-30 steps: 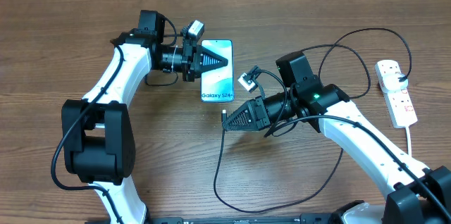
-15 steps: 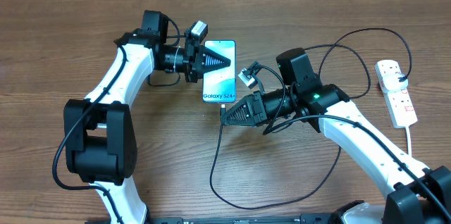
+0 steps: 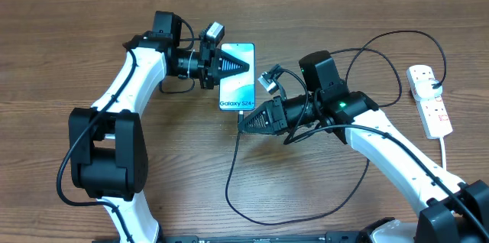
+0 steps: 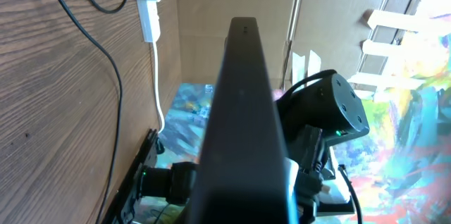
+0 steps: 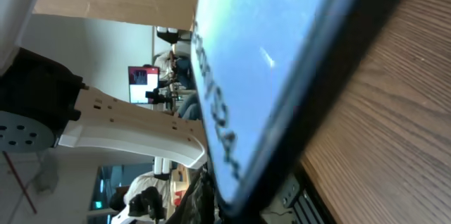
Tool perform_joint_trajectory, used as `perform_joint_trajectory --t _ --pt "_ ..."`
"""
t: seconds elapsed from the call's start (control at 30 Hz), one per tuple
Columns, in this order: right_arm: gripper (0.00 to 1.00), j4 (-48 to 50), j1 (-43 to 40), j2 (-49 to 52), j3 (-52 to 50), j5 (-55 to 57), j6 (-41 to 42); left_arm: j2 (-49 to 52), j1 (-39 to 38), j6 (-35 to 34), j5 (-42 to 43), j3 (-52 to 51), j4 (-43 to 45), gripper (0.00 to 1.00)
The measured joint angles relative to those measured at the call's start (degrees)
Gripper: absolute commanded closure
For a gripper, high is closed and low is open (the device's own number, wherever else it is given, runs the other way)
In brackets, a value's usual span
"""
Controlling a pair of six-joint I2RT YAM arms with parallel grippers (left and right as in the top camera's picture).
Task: Plug charger to phone and switch on socket
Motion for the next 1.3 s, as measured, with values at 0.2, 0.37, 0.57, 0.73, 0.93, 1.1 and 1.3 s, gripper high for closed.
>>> perform_joint_trajectory --t 0.2,0.37,0.57,0.73,0.93,1.1,1.3 --pt "0.96 1.49 0.13 0.00 0.00 -0.02 1.97 0.00 0.00 0.00 0.13 0.00 0.02 0.96" --pt "0.96 1.62 0.13 0.00 0.00 0.07 2.78 0.00 0.00 0.00 0.15 0.00 0.02 0.96" --pt "0.96 1.84 0.13 0.00 0.00 0.87 4.22 0.00 0.00 0.00 0.13 0.00 0.20 0.96" --pt "0.96 1.84 0.13 0.00 0.00 1.25 4.50 0.00 0.00 0.00 0.13 0.00 0.22 0.96" --pt "0.96 1.84 0.33 0.00 0.00 1.51 4.68 0.00 0.00 0.00 0.13 0.00 0.22 0.96" --pt "0.96 2.25 1.66 0.00 0.00 3.45 4.74 0.00 -0.04 0.00 0.13 0.00 0.17 0.96" --pt "0.96 2.38 2.23 0.00 0.00 5.09 4.90 0.00 0.04 0.02 0.11 0.00 0.20 0.96"
